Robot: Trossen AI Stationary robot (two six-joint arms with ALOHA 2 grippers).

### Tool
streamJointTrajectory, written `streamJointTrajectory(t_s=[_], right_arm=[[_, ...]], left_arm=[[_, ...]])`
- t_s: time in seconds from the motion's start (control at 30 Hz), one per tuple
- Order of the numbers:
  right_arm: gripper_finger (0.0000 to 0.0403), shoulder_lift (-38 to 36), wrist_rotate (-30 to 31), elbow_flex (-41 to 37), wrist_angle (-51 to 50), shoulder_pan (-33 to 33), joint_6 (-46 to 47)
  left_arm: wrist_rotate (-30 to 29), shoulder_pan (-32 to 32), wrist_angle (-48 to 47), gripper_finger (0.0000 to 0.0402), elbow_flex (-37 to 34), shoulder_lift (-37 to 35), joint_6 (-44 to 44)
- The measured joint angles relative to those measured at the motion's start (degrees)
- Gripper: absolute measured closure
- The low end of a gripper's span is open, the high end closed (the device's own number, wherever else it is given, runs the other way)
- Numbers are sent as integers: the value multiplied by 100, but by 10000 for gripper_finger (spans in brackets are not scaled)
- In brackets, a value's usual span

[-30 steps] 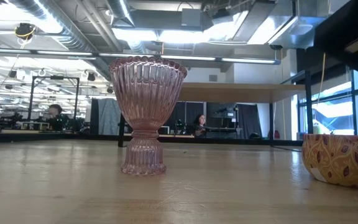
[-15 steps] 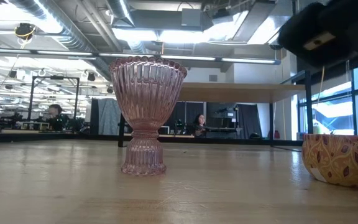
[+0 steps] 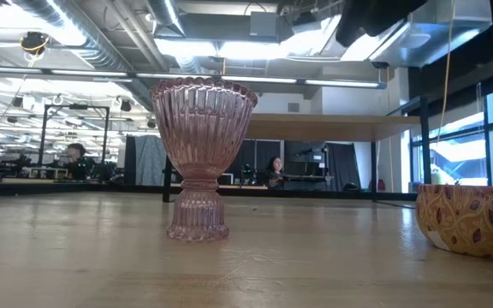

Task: Pick & Place candle stick holders
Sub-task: Put the violet candle holder on the shelf aligned with the blue candle

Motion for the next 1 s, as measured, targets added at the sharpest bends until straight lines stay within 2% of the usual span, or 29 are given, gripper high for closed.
streamJointTrajectory(t_s=[0.17, 0.3, 0.47, 0.6, 0.7, 0.9, 1.0], right_arm=[[270, 190, -321, -5, 58, 46, 541], [270, 223, -284, -7, -36, 177, 1035], [270, 233, 411, -7, -52, 483, 1191], [270, 233, 540, -59, -229, 638, 2080], [270, 233, 723, -184, -170, 722, 2324], [270, 157, 2187, -212, 57, 973, 1736], [270, -50, 2253, -242, 152, 903, 1552]], left_arm=[[0, 2, -2, 398, 0, 0, -2], [0, 0, 0, 398, 0, 0, -2], [0, 0, 52, 398, 0, 0, -35], [0, 0, 52, 398, 0, 0, -42], [0, 0, 52, 398, 0, 0, -42], [0, 0, 62, 398, 0, 0, -42], [0, 2, 87, 398, 0, 0, -39]])
